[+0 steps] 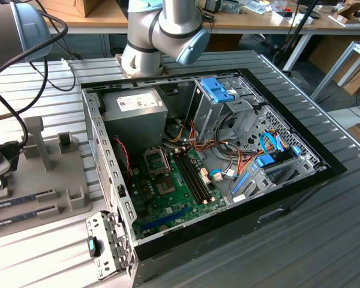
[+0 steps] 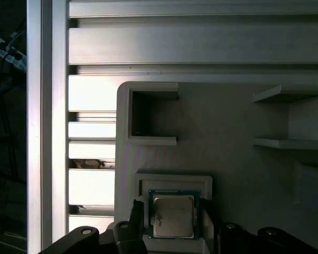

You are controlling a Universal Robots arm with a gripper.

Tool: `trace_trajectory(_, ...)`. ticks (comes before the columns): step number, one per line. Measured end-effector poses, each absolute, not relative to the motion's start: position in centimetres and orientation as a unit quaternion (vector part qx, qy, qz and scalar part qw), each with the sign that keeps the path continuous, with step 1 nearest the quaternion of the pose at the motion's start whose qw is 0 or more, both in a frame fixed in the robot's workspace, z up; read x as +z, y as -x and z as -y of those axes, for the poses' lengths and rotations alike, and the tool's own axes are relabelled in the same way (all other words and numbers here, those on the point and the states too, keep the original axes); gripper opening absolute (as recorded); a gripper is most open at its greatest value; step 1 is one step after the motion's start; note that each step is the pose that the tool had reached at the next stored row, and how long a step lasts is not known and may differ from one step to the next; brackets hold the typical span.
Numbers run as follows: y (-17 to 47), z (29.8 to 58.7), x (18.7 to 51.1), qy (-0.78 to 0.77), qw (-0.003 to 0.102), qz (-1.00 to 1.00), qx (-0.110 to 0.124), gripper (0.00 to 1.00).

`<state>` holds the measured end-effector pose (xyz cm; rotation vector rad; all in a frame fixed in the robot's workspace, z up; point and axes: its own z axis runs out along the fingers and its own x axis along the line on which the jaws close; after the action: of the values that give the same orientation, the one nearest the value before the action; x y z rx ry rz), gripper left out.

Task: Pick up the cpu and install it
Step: 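Pick up the cpu and move it towards the insertion slot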

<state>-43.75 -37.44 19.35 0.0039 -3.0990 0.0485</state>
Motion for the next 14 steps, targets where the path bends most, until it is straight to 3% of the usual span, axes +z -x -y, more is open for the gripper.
trace_trajectory(14, 43.73, 37.44, 19.35, -0.001, 0.021, 1.000, 0.016, 0.55)
